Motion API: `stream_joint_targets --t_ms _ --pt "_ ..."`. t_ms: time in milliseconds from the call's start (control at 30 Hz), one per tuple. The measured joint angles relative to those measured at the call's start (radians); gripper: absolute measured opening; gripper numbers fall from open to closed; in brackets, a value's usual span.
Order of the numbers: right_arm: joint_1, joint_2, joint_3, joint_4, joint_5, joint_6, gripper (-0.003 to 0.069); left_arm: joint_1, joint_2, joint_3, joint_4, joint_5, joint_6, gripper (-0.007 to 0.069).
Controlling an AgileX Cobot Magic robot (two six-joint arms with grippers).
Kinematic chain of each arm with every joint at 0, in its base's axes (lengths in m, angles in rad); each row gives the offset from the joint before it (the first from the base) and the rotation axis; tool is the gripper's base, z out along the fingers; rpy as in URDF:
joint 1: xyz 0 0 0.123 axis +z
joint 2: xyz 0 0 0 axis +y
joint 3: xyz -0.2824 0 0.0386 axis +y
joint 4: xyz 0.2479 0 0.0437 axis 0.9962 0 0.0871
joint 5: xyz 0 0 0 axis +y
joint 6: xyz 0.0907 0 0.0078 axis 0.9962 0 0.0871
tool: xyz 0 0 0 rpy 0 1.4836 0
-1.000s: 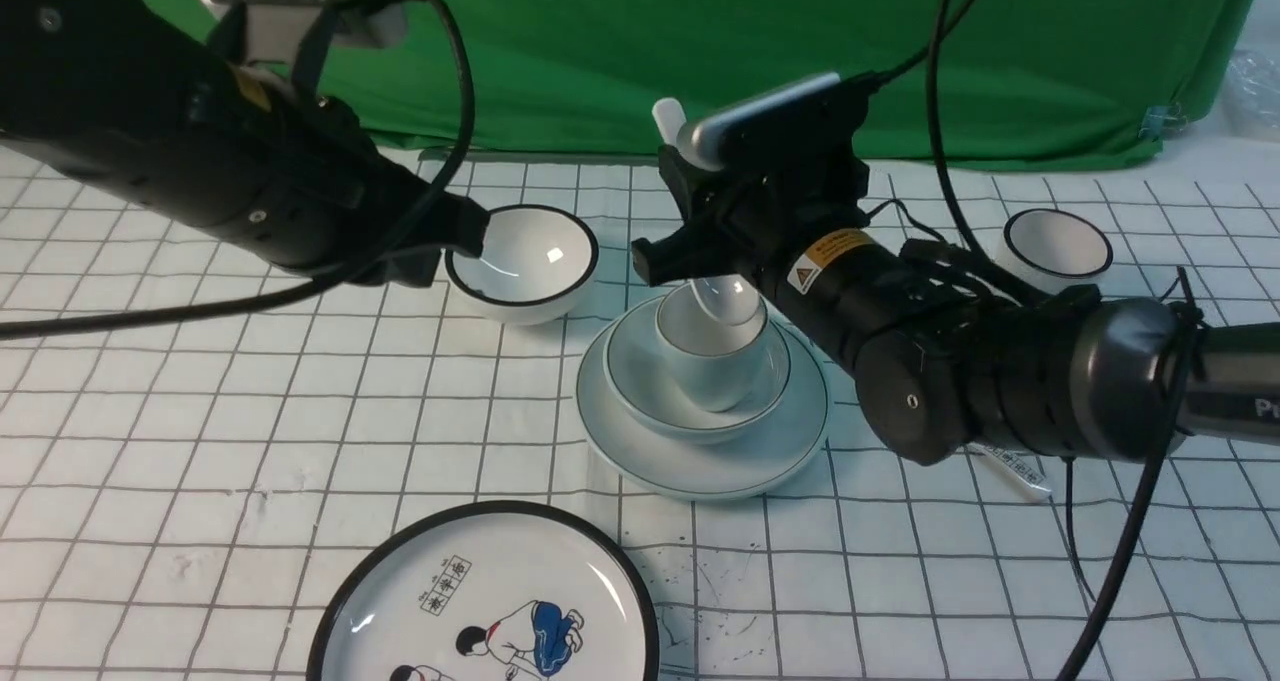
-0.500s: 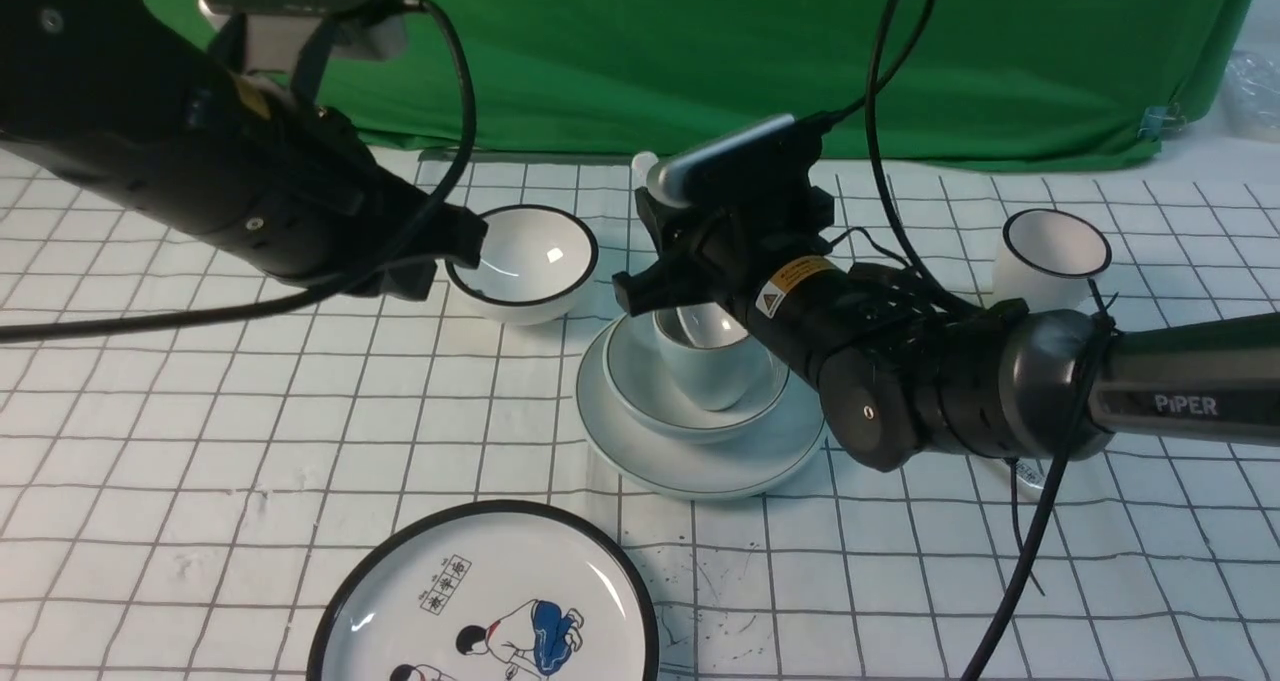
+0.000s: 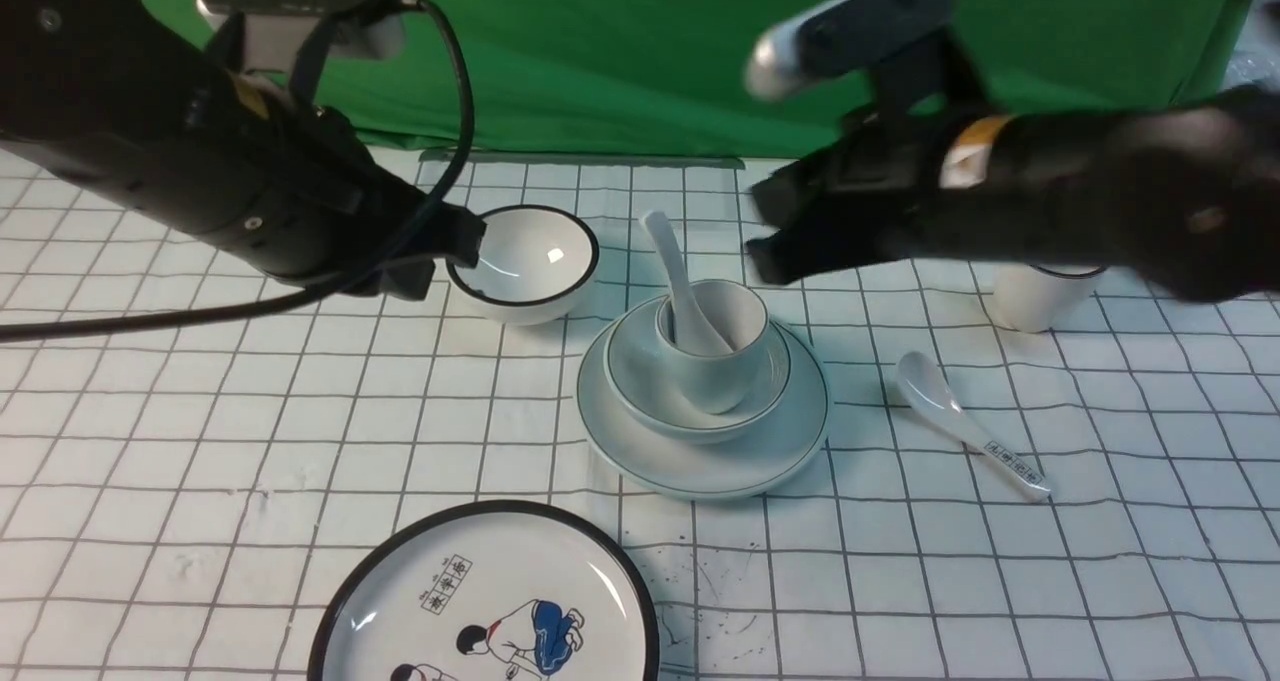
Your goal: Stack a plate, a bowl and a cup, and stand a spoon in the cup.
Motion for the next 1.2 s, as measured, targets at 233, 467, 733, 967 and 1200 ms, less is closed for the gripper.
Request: stream_joint_targets --t_ms 233,467,733,967,1200 --pt "-0.203 -0.531 0.228 -0.004 0.089 0.042 0.0027 0.0 -0.11 0.046 -0.001 -0.017 0.035 0.0001" --pt "-0.251 -1.066 0.734 -0.004 -0.241 0.126 0.0026 0.0 -0.458 0.343 -0.004 -0.198 0.042 0.0001" --pt "-0.251 -1.358 0.982 -0.004 -0.461 0.147 0.0075 0.0 -0.871 0.652 -0.004 -0.429 0.002 0.0001" --pt "-0.251 -1.396 0.99 -0.002 -0.484 0.148 0.0188 0.0 -1.125 0.802 -0.002 -0.609 -0.034 0.0001" --pt "-0.251 -1.396 0.99 -0.002 -0.485 0.148 0.022 0.0 -1.161 0.813 0.012 -0.617 -0.034 0.0002"
